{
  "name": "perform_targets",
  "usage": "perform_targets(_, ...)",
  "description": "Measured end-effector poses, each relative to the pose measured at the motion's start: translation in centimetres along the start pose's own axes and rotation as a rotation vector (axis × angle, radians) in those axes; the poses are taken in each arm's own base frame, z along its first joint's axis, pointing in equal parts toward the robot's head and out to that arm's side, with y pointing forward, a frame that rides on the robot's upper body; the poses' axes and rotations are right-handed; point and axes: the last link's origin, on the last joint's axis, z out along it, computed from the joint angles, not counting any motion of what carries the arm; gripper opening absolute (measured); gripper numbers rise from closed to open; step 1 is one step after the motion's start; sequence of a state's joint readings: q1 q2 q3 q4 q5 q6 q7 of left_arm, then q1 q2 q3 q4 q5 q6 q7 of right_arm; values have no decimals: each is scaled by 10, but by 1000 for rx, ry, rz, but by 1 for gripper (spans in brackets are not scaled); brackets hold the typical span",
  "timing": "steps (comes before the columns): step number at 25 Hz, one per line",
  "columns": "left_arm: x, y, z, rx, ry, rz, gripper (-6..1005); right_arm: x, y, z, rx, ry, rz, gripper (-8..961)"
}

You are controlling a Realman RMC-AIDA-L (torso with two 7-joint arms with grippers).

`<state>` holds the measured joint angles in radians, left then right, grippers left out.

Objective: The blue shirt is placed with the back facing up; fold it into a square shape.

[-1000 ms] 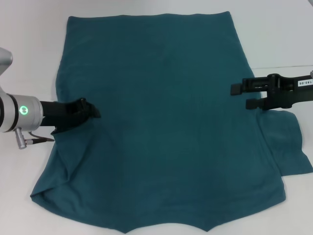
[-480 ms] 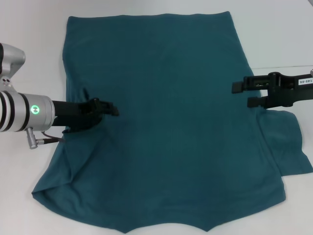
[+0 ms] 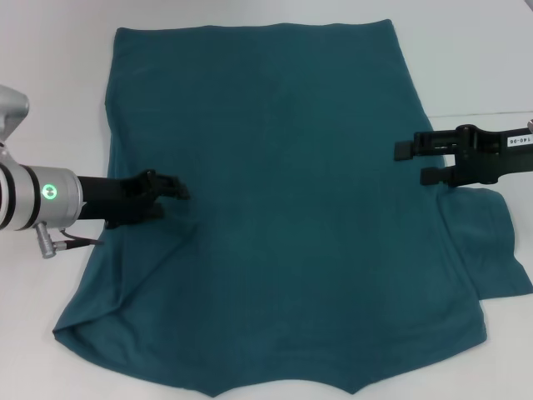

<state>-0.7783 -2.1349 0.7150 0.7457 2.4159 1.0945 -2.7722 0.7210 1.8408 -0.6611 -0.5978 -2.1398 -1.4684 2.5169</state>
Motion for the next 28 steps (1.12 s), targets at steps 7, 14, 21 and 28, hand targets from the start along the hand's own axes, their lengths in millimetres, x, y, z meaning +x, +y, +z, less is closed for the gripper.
perform_targets(7,-2,3,0,-29,-3,-6,539,2,-2,0,2,0,7,924)
perform_targets(14,-2,-7,-19,-67,32,10,547,4,-4,-1,1,2,13,924)
perform_targets(21,-3,-41,-35,4,125,58,566,6,-5,-1,2,1,18,925)
perform_targets(28,-8,-48,-29,30,129,102,585,5,-5,-1,-1,-4,20,925)
